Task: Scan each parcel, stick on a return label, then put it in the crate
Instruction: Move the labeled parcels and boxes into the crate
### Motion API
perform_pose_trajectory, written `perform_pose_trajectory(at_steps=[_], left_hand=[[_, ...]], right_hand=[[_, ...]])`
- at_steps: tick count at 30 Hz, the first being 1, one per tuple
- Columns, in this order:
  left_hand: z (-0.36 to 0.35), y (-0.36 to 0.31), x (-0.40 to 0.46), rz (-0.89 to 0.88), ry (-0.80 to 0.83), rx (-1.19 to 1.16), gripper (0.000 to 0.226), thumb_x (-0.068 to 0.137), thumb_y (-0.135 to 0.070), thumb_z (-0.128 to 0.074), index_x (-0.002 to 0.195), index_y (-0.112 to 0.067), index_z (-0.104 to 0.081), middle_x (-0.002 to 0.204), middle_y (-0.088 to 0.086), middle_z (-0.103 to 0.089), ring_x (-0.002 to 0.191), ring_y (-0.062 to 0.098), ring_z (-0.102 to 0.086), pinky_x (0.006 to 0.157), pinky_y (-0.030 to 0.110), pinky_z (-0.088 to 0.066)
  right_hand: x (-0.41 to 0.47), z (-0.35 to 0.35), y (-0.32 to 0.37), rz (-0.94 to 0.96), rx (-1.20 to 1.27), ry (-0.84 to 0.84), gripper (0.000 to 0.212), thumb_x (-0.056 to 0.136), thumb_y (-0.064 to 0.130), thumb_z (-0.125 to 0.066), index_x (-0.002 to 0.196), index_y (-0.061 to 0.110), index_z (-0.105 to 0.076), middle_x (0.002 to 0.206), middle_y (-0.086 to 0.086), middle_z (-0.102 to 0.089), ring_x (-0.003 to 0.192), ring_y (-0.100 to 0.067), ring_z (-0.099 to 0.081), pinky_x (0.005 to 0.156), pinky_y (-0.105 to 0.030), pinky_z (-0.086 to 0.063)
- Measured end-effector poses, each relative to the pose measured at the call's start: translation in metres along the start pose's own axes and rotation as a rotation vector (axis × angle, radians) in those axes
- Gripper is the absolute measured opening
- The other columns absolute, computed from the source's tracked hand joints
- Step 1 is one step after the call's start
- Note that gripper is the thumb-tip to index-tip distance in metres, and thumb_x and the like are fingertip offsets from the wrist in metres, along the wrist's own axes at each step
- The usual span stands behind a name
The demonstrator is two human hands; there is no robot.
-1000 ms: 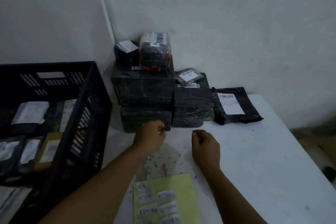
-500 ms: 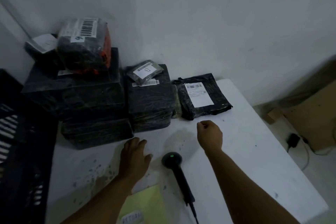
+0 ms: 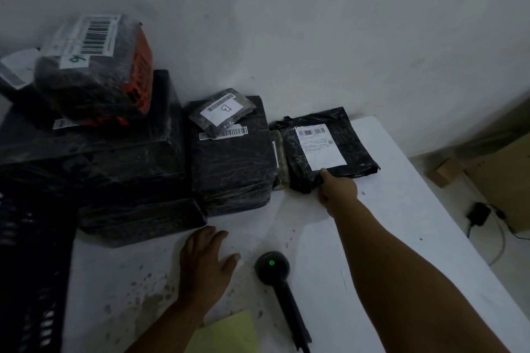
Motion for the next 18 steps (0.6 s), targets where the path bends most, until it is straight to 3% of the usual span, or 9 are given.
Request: perform_pose_trajectory(at_steps=[2,5,8,12,16,18], left_hand=[[0.000,0.001,0.000,-0.006,-0.005,-0.006,0.054,0.084,-0.049,-0.073,0.132,-0.025,-0.061,0.144,0.003,-0.048,0.137,0.029,-0.035,0.109,0.048,-0.031],[0.000,0.001,0.001,-0.021,-0.018,-0.012,0.054,0.083,-0.048,-0.074,0.130,-0.024,-0.062,0.142,0.004,-0.049,0.135,0.029,-0.037,0.108,0.049,-0.034],[0.001,0.003,0.000,-0.020,-0.019,-0.011,0.055,0.083,-0.049,-0.074,0.130,-0.025,-0.062,0.142,0.003,-0.049,0.134,0.028,-0.037,0.107,0.049,-0.035],[0.002,0.003,0.000,-0.026,-0.004,-0.013,0.056,0.083,-0.045,-0.075,0.132,-0.022,-0.062,0.144,0.004,-0.049,0.134,0.029,-0.038,0.109,0.048,-0.036],[0.004,0.002,0.000,-0.025,0.030,-0.034,0.055,0.086,-0.041,-0.072,0.136,-0.022,-0.059,0.148,0.004,-0.044,0.136,0.028,-0.035,0.113,0.044,-0.032],[0.005,0.000,0.000,-0.029,0.050,-0.049,0.053,0.087,-0.038,-0.071,0.136,-0.021,-0.058,0.150,0.004,-0.041,0.138,0.027,-0.033,0.115,0.042,-0.031]], right_hand=[[-0.001,-0.002,0.001,-0.038,0.096,-0.017,0.031,0.086,0.029,-0.074,0.101,0.004,-0.063,0.099,-0.015,-0.066,0.096,-0.033,-0.066,0.091,-0.045,-0.057],[-0.005,0.002,0.015,0.030,0.149,-0.062,0.015,0.086,0.021,-0.066,0.089,0.006,-0.063,0.092,-0.016,-0.065,0.082,-0.032,-0.063,0.075,-0.038,-0.055],[-0.017,0.006,0.025,0.097,0.309,-0.066,0.005,0.087,0.019,-0.059,0.087,0.014,-0.062,0.092,-0.011,-0.068,0.084,-0.027,-0.067,0.082,-0.047,-0.060],[-0.032,0.016,0.032,0.117,0.485,-0.038,0.006,0.088,0.016,-0.057,0.092,0.015,-0.062,0.096,-0.009,-0.070,0.092,-0.028,-0.070,0.084,-0.048,-0.060],[-0.042,0.037,0.036,0.155,0.534,-0.055,0.005,0.088,0.015,-0.057,0.091,0.014,-0.062,0.092,-0.008,-0.066,0.077,-0.021,-0.065,0.069,-0.033,-0.057],[-0.046,0.048,0.036,0.177,0.486,-0.084,0.005,0.088,0.017,-0.057,0.087,0.014,-0.061,0.090,-0.010,-0.064,0.074,-0.021,-0.062,0.065,-0.033,-0.054]])
Point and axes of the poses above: each hand's wrist, its own x-axis towards the middle knuckle, its own z-axis out of the back of the hand, y = z × x, the point moved 9 cm from there along x, towards the middle knuckle
